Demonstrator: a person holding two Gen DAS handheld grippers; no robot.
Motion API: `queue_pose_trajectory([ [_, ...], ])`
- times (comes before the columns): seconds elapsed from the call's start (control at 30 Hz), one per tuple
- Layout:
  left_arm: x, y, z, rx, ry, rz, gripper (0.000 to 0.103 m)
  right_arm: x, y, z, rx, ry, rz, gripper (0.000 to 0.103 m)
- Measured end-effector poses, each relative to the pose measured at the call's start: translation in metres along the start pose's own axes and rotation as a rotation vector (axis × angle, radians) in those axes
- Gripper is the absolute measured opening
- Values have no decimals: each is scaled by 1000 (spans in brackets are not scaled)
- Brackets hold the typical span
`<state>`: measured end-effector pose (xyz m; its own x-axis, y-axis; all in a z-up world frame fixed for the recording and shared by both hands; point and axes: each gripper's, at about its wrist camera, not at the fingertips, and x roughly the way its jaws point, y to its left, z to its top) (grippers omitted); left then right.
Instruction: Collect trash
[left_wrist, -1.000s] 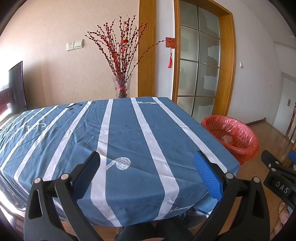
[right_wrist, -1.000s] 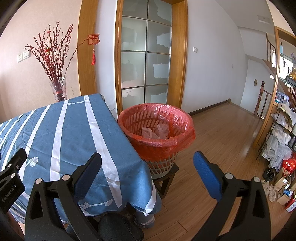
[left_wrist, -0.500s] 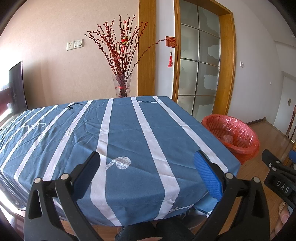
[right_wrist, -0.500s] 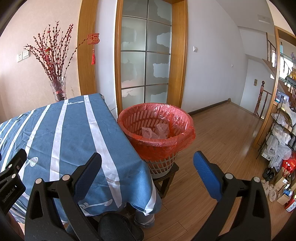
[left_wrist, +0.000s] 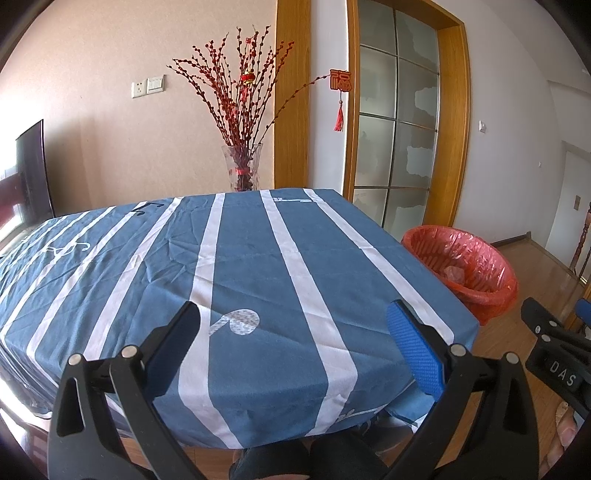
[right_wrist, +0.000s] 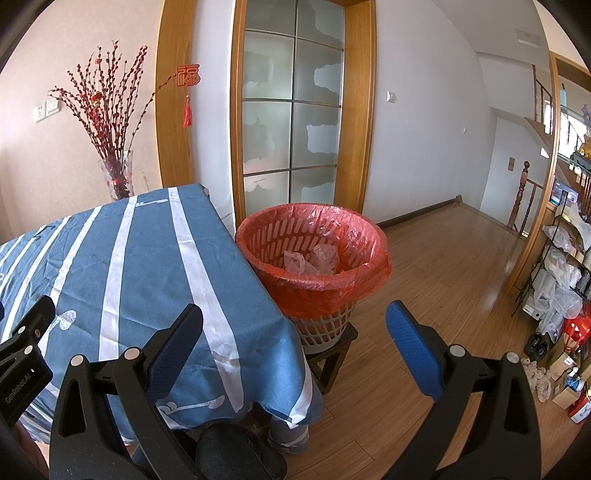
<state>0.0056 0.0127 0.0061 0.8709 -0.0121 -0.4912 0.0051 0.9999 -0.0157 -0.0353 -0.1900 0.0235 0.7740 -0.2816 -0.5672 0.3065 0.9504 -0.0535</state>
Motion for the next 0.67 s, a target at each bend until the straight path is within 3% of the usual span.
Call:
queue_pose_trajectory([
  [0.67, 1, 1, 2, 6, 8, -7, 99, 1, 0, 1, -1, 2, 1, 99],
])
